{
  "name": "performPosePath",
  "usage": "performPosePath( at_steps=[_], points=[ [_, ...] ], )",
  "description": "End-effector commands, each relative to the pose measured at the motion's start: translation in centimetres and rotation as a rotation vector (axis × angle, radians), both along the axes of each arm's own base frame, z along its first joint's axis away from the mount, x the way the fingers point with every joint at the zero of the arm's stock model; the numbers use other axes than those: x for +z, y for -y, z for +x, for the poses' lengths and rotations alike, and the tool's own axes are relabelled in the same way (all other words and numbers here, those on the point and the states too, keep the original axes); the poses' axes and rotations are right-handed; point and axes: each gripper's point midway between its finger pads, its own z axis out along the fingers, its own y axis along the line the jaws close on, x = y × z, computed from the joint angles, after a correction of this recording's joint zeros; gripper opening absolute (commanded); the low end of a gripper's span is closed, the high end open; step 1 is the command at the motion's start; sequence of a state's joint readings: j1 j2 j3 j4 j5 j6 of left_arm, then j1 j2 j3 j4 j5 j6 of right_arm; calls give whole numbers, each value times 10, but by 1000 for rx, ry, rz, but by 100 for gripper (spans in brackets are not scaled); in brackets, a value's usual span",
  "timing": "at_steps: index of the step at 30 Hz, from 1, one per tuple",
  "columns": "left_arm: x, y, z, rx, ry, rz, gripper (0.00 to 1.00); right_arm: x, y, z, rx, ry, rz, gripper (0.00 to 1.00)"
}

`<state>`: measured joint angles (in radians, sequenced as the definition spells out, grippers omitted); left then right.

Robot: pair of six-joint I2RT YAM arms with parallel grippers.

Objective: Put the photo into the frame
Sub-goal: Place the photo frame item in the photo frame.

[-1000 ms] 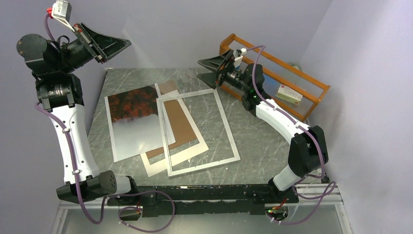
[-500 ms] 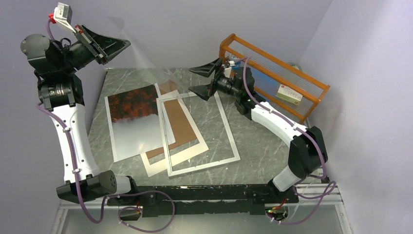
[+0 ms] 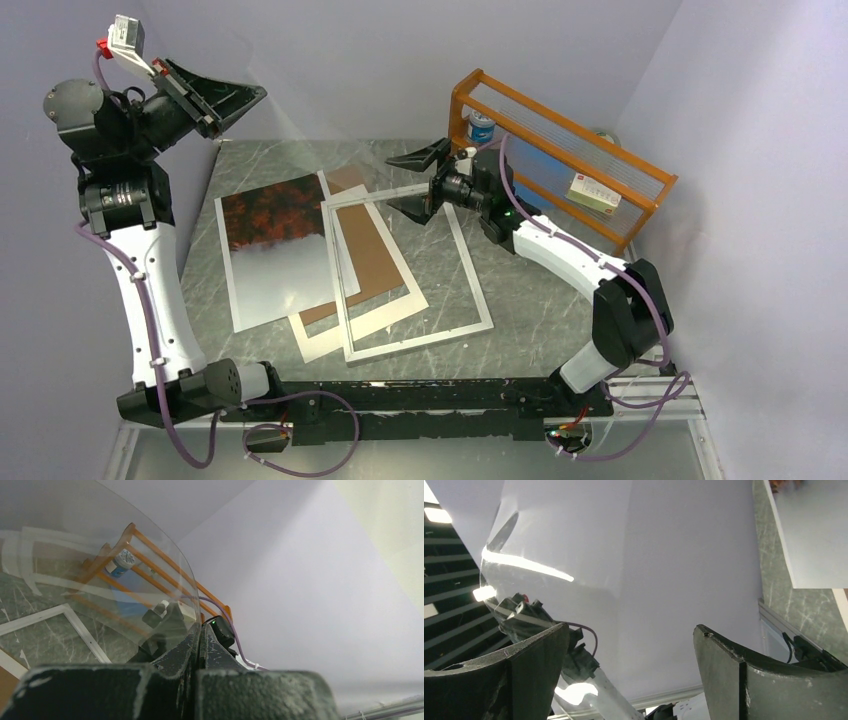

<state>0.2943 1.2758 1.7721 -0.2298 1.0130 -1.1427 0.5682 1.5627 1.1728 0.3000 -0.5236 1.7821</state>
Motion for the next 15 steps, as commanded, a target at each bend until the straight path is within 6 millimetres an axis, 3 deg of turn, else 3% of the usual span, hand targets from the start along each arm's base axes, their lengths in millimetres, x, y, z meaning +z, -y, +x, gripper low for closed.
performPosePath(
  at_steps=[1,7,15],
  points=[
    [11,2,-10,27,47,-7,3,13,-2,-10,14,13,54,98],
    [8,3,-13,16,9,-59,2,42,-9,-6,14,34,224,97],
    [11,8,-22,-21,-43,-136,3,63,2,9,-42,10,367,82]
  ],
)
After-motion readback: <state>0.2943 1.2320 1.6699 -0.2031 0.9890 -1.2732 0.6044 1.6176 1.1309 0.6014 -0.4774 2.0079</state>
